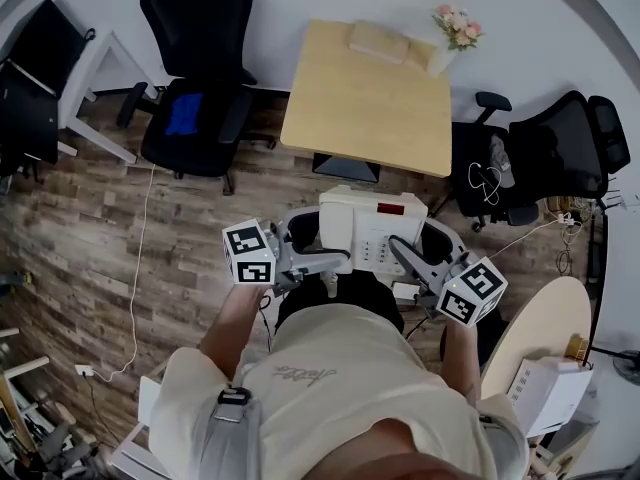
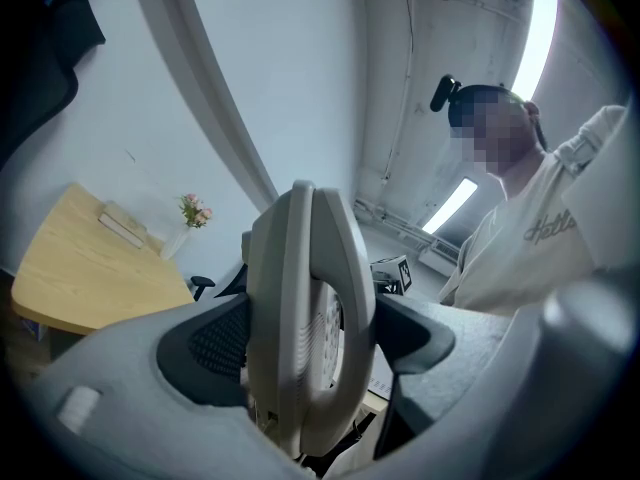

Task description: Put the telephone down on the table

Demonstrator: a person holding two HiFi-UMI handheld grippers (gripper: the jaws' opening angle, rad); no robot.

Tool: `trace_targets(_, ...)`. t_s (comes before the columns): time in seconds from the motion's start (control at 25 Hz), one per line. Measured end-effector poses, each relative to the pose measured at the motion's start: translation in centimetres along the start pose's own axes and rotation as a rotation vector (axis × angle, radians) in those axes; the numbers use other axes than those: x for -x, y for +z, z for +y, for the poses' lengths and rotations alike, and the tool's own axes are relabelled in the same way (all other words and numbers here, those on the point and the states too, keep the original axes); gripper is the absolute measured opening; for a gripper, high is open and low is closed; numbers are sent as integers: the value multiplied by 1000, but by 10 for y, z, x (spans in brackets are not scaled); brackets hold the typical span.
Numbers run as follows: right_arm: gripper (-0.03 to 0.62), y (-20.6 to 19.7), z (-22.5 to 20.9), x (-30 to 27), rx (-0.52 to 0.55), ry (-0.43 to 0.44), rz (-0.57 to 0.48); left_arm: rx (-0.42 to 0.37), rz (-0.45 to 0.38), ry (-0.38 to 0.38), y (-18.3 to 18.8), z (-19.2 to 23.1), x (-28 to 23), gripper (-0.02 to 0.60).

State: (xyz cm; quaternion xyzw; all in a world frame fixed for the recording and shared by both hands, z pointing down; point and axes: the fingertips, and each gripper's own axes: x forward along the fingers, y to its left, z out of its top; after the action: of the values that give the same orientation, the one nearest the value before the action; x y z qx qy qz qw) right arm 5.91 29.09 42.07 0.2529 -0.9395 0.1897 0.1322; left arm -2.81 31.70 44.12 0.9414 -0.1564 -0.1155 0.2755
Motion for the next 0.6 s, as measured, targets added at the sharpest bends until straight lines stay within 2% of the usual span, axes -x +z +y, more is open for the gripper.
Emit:
trace_targets(0.32, 218, 14, -46, -41, -33, 80, -6, 23, 1, 85, 22, 51, -8, 379)
trace_targets(0.6, 216, 56, -108, -68, -44, 141, -80, -46, 46, 141, 73, 103, -39, 379)
